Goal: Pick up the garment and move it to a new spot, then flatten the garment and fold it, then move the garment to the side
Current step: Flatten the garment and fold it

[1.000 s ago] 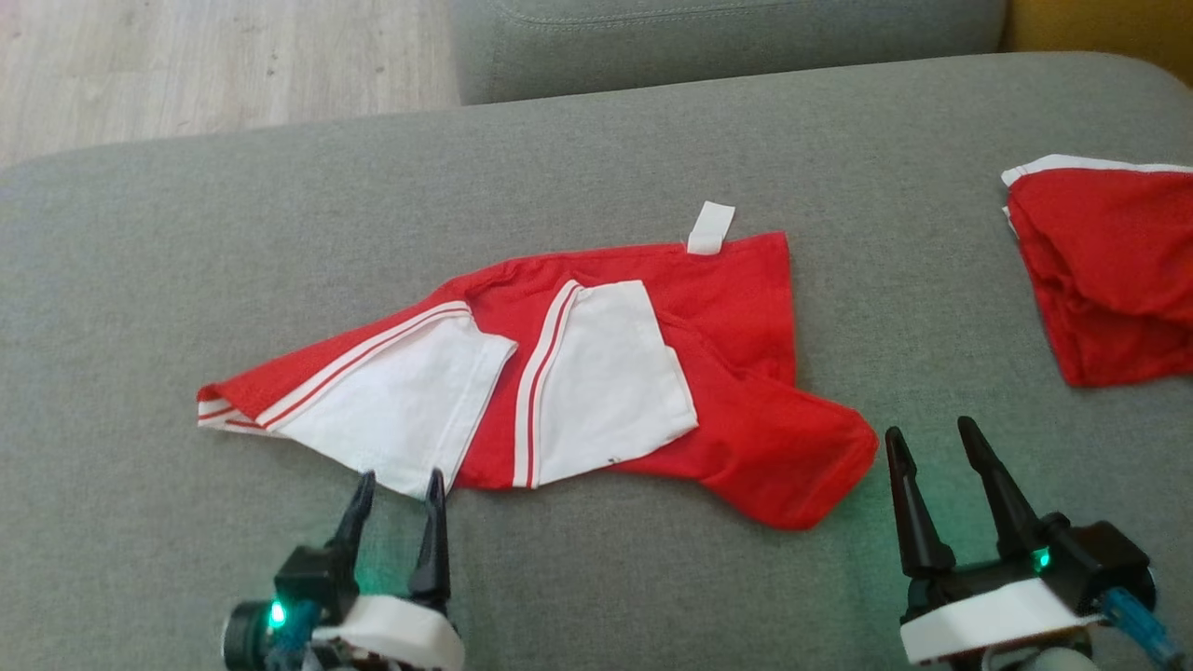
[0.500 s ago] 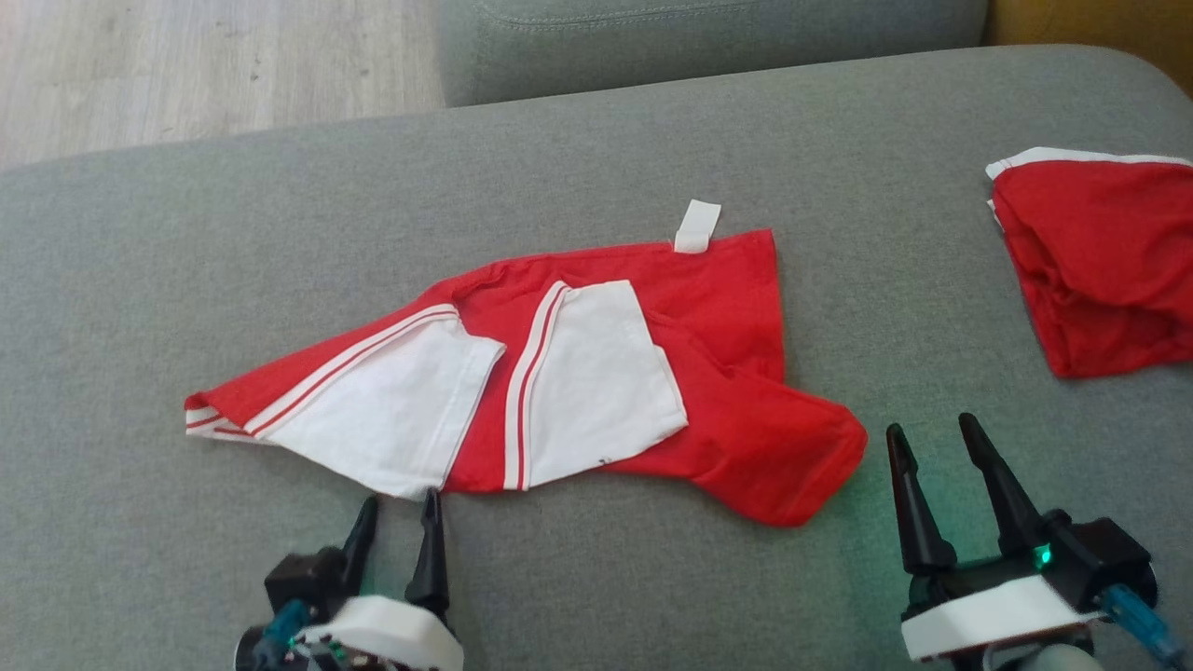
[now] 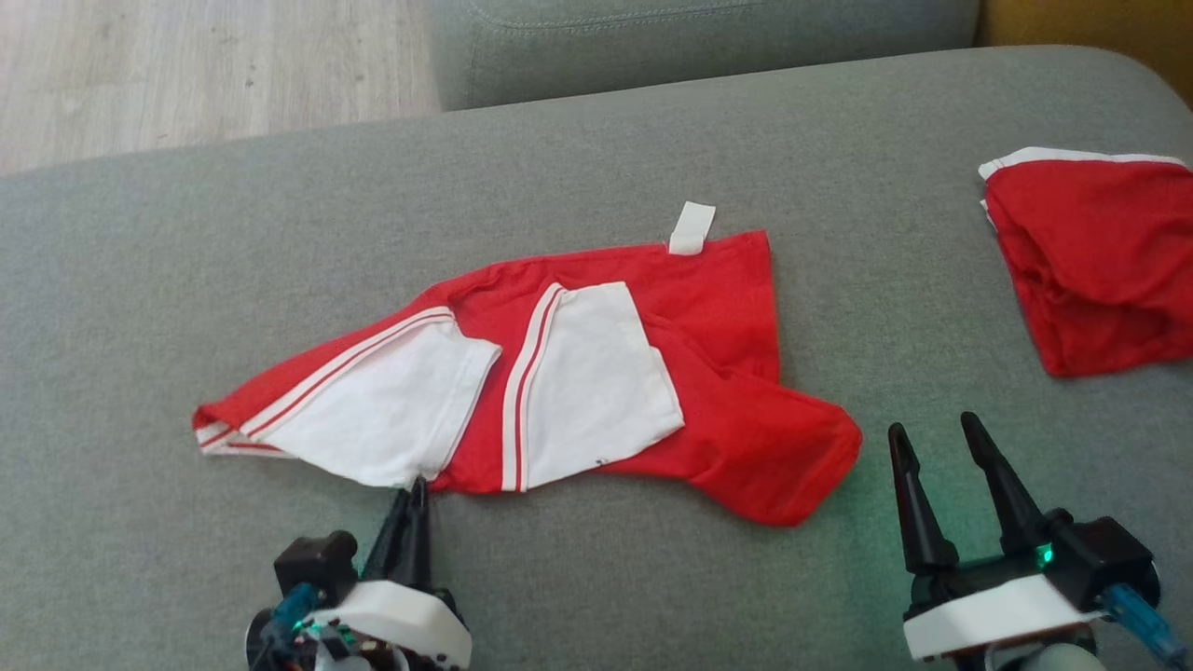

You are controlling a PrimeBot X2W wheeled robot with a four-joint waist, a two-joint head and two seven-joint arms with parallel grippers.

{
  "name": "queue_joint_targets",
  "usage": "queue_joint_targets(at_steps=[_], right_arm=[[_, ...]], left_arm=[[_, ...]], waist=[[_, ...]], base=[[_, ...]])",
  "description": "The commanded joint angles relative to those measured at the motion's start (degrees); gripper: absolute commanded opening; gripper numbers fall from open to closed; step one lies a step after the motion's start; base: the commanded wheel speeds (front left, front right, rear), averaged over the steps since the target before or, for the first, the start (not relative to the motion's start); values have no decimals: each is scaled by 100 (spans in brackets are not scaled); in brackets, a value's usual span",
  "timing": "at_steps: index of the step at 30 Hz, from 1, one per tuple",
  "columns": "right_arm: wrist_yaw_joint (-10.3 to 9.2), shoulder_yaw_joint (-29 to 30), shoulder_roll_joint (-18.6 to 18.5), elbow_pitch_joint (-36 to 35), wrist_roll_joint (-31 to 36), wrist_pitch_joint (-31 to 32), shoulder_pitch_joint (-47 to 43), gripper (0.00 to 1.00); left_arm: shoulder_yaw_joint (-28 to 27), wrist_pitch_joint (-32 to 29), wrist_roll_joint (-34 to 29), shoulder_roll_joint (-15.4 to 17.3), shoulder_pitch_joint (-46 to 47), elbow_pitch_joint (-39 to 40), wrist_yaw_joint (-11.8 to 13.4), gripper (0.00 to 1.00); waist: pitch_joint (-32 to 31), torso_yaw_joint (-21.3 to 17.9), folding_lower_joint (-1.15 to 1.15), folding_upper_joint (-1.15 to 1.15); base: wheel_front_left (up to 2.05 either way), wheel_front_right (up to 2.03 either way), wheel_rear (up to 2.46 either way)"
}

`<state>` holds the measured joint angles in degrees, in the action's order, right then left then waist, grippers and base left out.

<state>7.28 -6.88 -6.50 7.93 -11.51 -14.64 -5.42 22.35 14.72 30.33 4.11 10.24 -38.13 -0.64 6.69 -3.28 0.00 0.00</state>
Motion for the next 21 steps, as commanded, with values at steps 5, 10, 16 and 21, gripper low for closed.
queue_joint_targets(at_steps=[5, 10, 16, 21], right_arm=[[21, -105, -102, -160, 34, -36, 92, 100], [21, -117, -88, -150, 44, -36, 42, 100], [21, -106, -86, -145, 48, -36, -28, 100], [21, -153, -70, -137, 59, -36, -52, 100]], left_arm=[[-96, 28, -80, 12, -12, 297, -54, 0], [-104, -29, -35, 75, -199, 635, -114, 0], [61, -792, 51, 412, -774, 1295, -132, 0], [48, -975, 135, 491, -1055, 1899, -22, 100]], waist=[[-70, 33, 0, 0], [-143, 63, 0, 0], [-210, 105, 0, 0], [-204, 167, 0, 0]], base=[[0, 0, 0], [0, 0, 0], [0, 0, 0], [0, 0, 0]])
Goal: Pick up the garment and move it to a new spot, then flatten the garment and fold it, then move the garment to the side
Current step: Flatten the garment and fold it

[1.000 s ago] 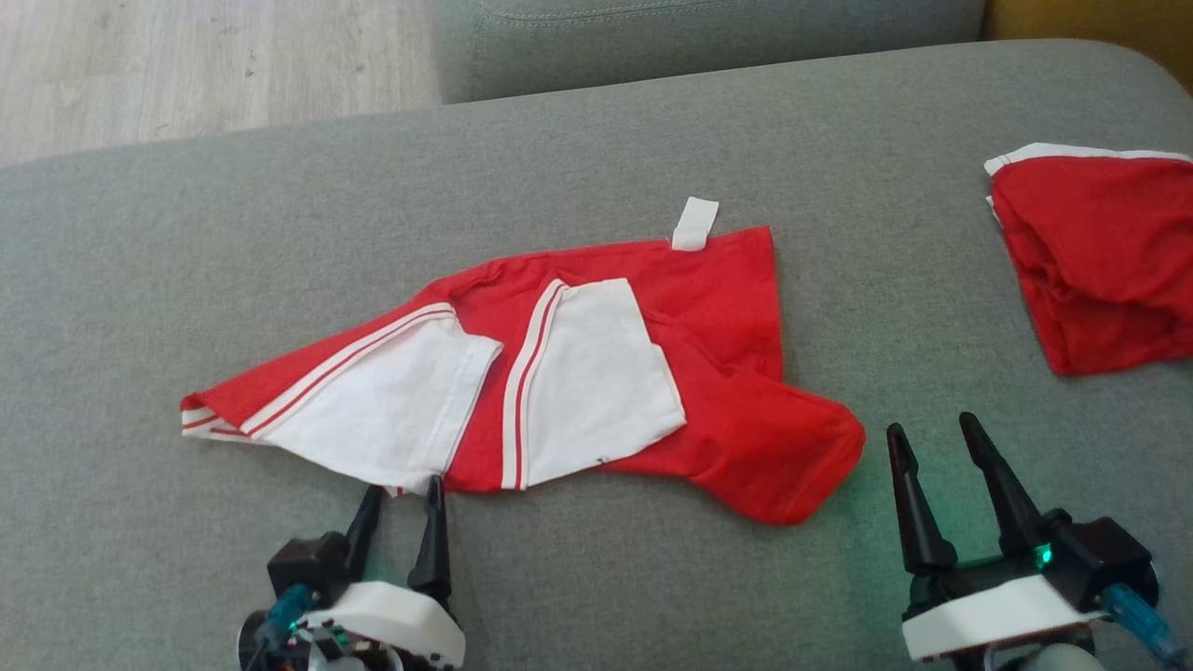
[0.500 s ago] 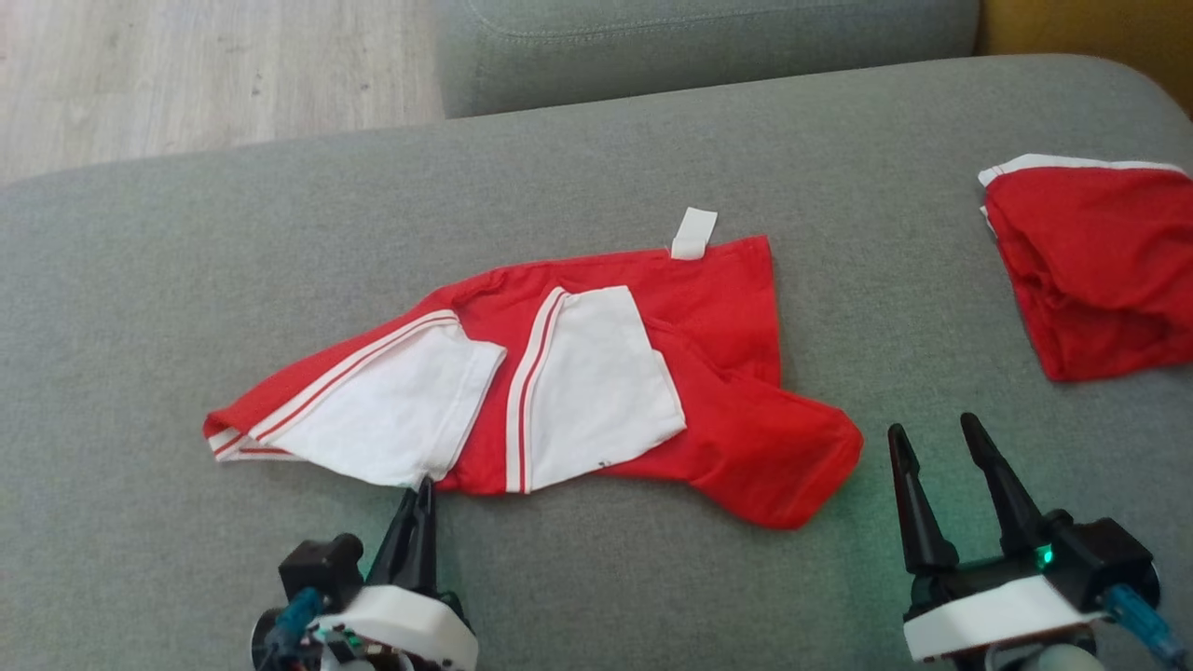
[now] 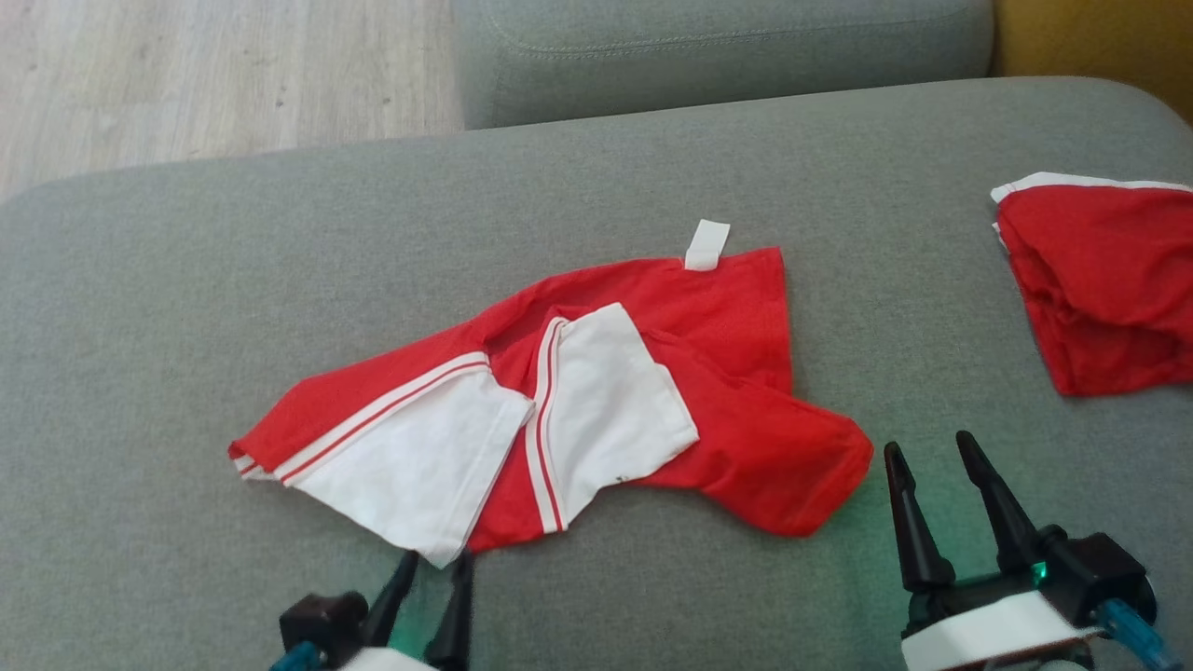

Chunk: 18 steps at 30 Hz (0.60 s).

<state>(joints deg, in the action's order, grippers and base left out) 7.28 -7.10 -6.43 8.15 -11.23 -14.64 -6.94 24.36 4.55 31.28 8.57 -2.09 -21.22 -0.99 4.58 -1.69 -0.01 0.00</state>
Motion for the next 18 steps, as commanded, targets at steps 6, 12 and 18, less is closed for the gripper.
queue_joint_targets(at_steps=[6, 12, 18], right_arm=[[21, -162, -87, -147, 25, -36, 148, 100], [21, -179, -121, -144, 21, -36, 173, 100], [21, -177, -127, -141, 18, -36, 204, 100]], left_arm=[[-181, 119, 126, 7, 125, 530, 12, 100], [-298, 41, 360, -61, 174, 460, 32, 100], [-346, -15, 513, -105, 301, 237, -6, 100]], waist=[[29, 17, 1, 0], [49, -21, 1, 0], [60, -80, 1, 0]], base=[[0, 0, 0], [0, 0, 0], [0, 0, 0]])
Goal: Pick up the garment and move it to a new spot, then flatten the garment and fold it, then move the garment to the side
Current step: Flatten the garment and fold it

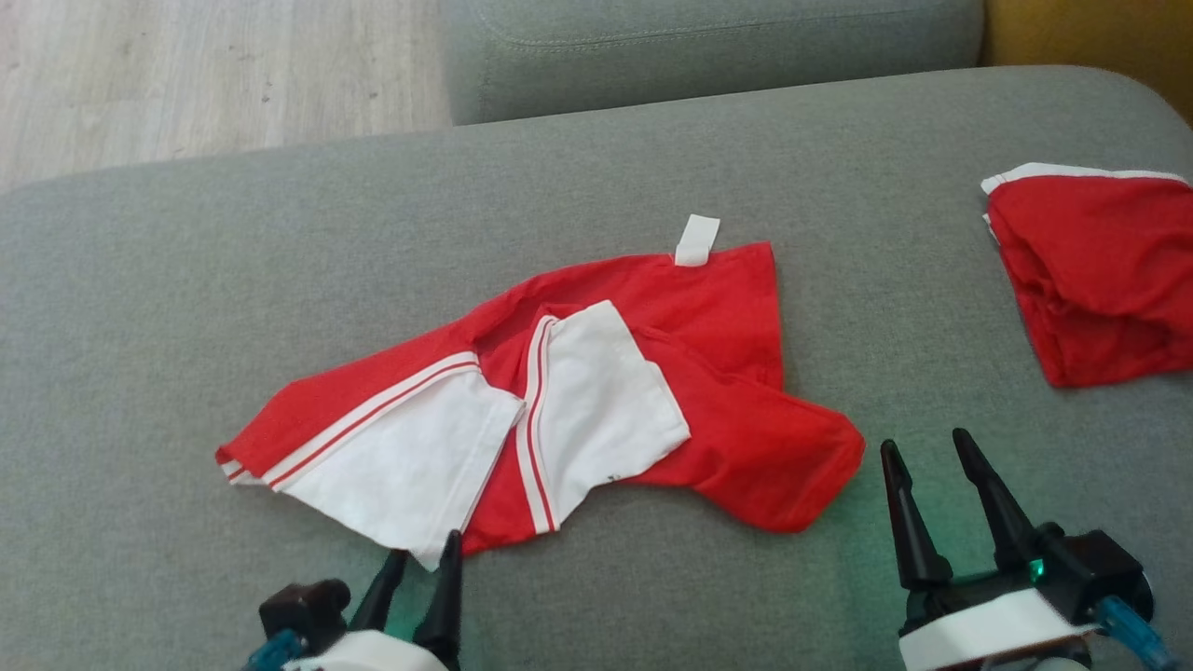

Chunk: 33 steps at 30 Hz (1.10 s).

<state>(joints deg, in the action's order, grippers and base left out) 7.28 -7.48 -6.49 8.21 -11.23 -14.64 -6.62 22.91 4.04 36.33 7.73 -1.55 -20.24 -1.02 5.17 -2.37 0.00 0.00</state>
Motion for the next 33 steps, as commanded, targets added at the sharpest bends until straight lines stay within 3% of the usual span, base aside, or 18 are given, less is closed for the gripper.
queue_joint_targets(at_steps=[1, 2, 3, 9, 14, 20, 24, 28, 29, 30, 31, 33], right_arm=[[21, -136, -124, -154, 16, -36, 175, 100], [21, -130, -126, -157, 16, -36, 173, 100], [21, -125, -128, -159, 16, -36, 168, 100], [21, -98, -138, -137, 18, -36, 137, 100], [21, -63, -121, -154, 33, -36, 113, 100], [21, -95, -105, -163, 45, -36, 163, 100], [21, -97, -99, -161, 42, -36, 204, 100], [21, -72, -82, -161, 16, -36, 211, 100], [21, -80, -78, -154, 10, -36, 207, 100], [21, -80, -78, -154, 10, -36, 207, 100], [21, -90, -74, -148, 7, -36, 206, 100], [21, -101, -62, -144, 6, -36, 213, 100]], left_arm=[[-189, 61, -2, -25, 296, 95, -11, 56], [-174, 72, -9, -28, 315, 82, -22, 33], [-147, 76, -32, -19, 334, 70, -38, 0], [-170, 262, -151, 56, 415, 263, 35, 0], [-463, 255, 162, 103, 481, 902, 27, 0], [-697, -366, 743, 262, 452, 1666, 2, 0], [-369, -1172, 929, 440, 175, 1887, -22, 0], [-259, -1169, 1071, 319, 5, 2145, -112, 0], [-224, -1174, 1067, 289, -17, 2129, -97, 45], [-224, -1174, 1067, 289, -17, 2129, -97, 45], [-213, -1162, 1065, 251, -20, 2090, -65, 100], [-251, -1040, 1038, 164, 29, 1983, 5, 100]], waist=[[-1, -28, 0, 0], [-2, -33, 0, 0], [-4, -38, 0, 0], [-24, -42, 0, 0], [-29, 25, 0, 0], [-9, 101, 0, 0], [35, 127, 0, 0], [101, 186, 0, 0], [110, 197, 0, 0], [110, 197, 0, 0], [120, 208, 0, 0], [142, 222, 0, 0]], base=[[0, 0, 0], [0, 0, 0], [0, 0, 0], [0, 0, 0], [0, 0, 0], [0, 0, 0], [0, 0, 0], [0, 0, 0], [0, 0, 0], [0, 0, 0], [0, 0, 0], [0, 0, 0]])
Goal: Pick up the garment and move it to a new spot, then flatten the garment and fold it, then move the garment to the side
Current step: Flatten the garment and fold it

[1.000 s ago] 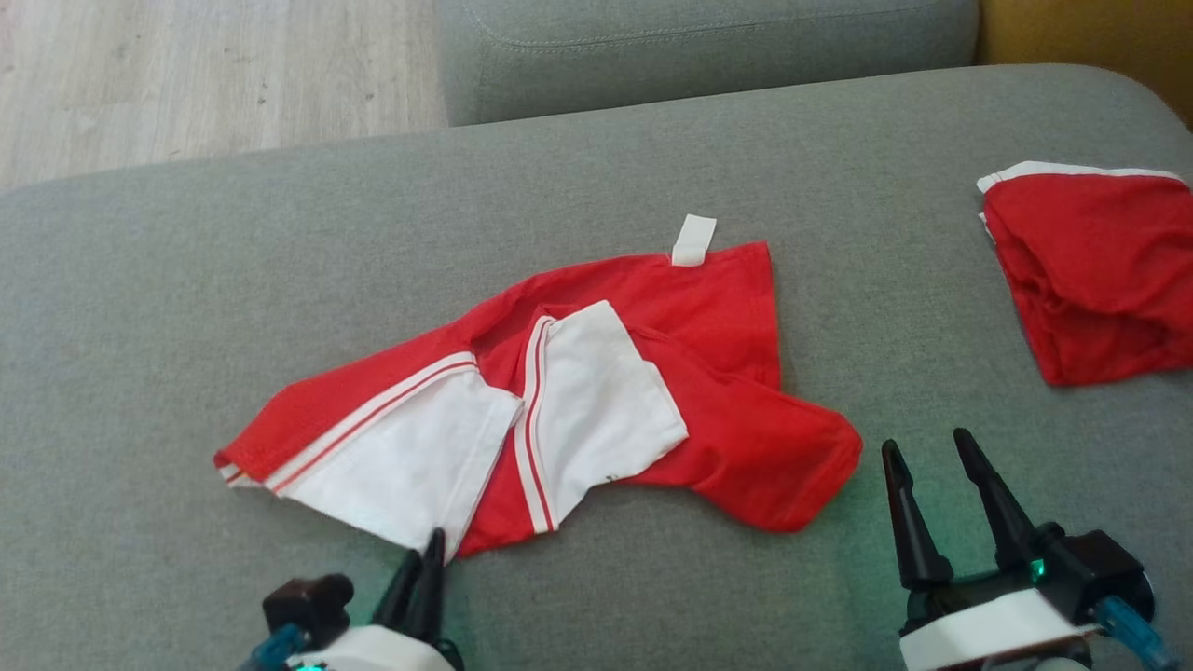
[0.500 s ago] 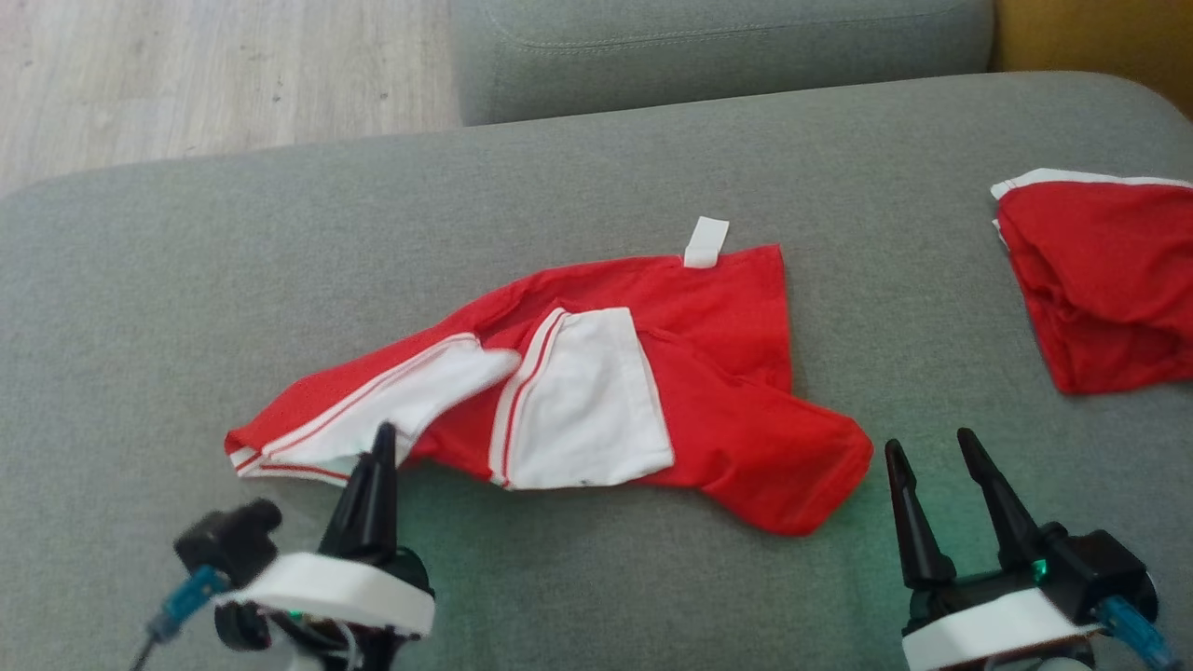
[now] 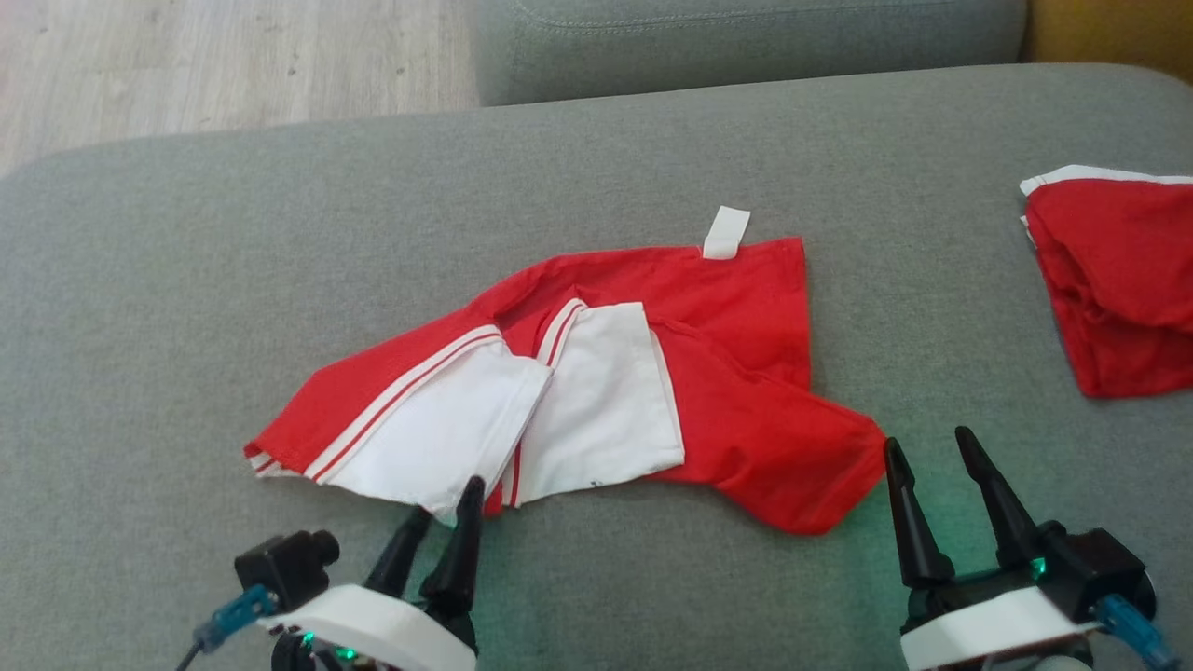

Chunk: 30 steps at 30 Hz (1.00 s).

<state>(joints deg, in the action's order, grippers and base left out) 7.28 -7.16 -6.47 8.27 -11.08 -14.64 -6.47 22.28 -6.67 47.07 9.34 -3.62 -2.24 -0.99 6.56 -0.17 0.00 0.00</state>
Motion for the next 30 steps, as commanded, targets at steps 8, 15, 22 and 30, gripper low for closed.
queue_joint_targets(at_steps=[8, 15, 22, 30], right_arm=[[21, -175, -80, -136, -21, -36, 291, 100], [21, -184, -78, -111, -43, -36, 329, 100], [21, -123, -49, -114, -63, -36, 305, 100], [21, -88, -40, -114, -44, -36, 230, 100]], left_arm=[[-433, 466, 187, -257, 563, -63, -98, 100], [-683, 273, 751, -343, 739, -343, -89, 100], [-590, 179, 781, -304, 571, -503, -114, 100], [-472, 303, 626, -289, 285, -147, -52, 60]], waist=[[84, -17, 0, 0], [147, -103, 0, 0], [116, -189, 0, 0], [41, -139, 0, 0]], base=[[0, 0, 0], [0, 0, 0], [0, 0, 0], [0, 0, 0]])
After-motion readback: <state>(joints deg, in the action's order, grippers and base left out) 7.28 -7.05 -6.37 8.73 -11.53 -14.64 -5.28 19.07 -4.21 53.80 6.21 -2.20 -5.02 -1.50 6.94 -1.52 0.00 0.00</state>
